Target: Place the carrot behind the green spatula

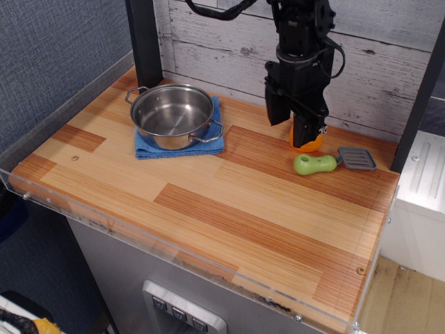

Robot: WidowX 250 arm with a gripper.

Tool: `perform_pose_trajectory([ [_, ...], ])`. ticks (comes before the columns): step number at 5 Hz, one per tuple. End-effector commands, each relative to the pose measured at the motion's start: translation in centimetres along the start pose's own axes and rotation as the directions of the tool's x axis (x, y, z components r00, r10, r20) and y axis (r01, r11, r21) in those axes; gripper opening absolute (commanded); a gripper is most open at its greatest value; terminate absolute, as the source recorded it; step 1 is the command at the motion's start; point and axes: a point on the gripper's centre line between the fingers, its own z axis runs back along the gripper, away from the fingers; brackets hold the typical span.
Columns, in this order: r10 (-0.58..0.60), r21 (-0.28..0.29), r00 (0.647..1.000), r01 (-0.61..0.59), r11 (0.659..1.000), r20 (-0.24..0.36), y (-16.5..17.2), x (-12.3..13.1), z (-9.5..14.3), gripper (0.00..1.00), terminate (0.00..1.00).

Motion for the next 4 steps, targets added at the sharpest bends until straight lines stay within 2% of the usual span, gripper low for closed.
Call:
perform_pose_trajectory([
  [1,0.014,0.019,0.998,-0.015,1.0,0.064,0.1,0.2,2.4,1.0,0.0],
  [2,0.016,0.024,0.997,-0.018,1.0,0.077,0.3,0.2,3.1,1.0,0.0],
  [3,0.048,0.068,0.992,-0.057,0.996,0.12,1.2,0.5,5.7,1.0,0.0],
  [4,0.118,0.037,0.983,-0.124,0.992,0.142,1.4,-0.7,7.7,1.0,0.0],
])
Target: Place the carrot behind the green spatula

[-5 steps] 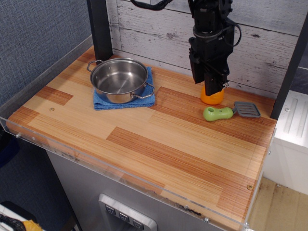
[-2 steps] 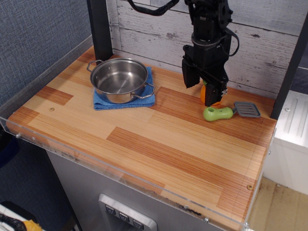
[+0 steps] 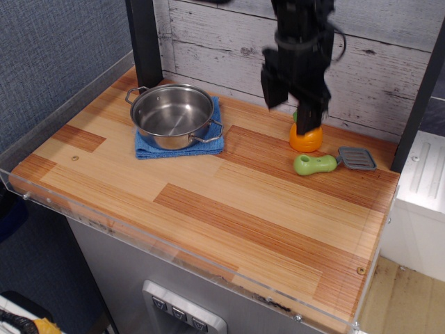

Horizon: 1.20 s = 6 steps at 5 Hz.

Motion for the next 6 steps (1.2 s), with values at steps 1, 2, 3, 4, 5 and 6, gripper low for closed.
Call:
perform_pose_trajectory([
  [1,0.109,-0.023,0.989,-0.107,0.994,0.096,0.8,-1.7,6.4,1.0,0.0],
  [2,0.136,-0.043,0.984,-0.132,0.99,0.114,0.7,-2.3,8.1,1.0,0.0],
  [3,0.12,-0.046,0.985,-0.115,0.992,0.125,0.3,-2.9,9.5,1.0,0.0],
  [4,0.12,-0.046,0.985,-0.115,0.992,0.125,0.3,-2.9,9.5,1.0,0.0],
  [5,0.12,-0.046,0.985,-0.115,0.992,0.125,0.3,-2.9,9.5,1.0,0.0],
  [6,0.12,-0.046,0.985,-0.115,0.992,0.125,0.3,-2.9,9.5,1.0,0.0],
])
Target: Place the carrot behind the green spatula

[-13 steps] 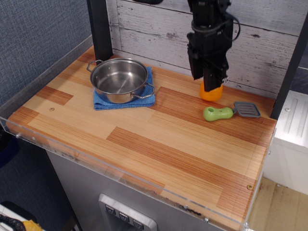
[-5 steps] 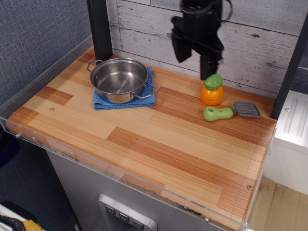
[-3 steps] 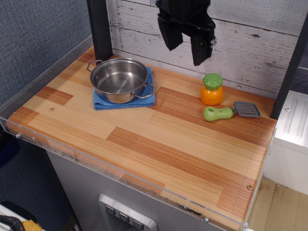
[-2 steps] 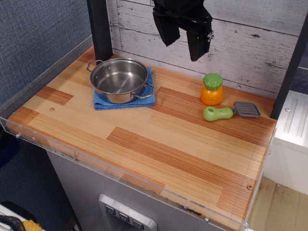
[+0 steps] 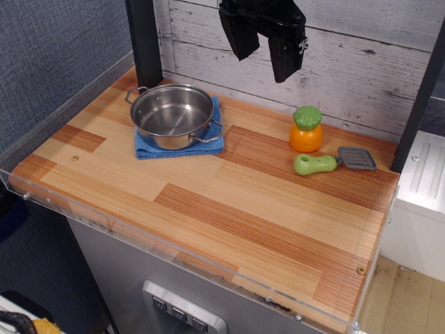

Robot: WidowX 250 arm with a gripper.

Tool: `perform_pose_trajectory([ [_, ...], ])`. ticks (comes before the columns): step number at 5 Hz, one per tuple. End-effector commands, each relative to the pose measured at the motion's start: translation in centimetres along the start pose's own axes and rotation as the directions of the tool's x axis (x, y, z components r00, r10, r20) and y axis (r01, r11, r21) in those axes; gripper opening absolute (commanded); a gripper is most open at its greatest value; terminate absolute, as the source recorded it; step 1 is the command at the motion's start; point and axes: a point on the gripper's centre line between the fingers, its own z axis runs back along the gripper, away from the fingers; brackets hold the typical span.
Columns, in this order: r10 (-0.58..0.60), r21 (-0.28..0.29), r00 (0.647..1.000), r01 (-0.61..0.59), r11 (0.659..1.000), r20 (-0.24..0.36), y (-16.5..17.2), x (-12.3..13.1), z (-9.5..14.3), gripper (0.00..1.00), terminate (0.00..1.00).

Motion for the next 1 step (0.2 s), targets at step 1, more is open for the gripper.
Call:
perform_pose_trajectory([
  [1,-0.002,0.02,0.999,0.001,1.0,0.046,-0.09,-0.04,1.62,1.0,1.0],
])
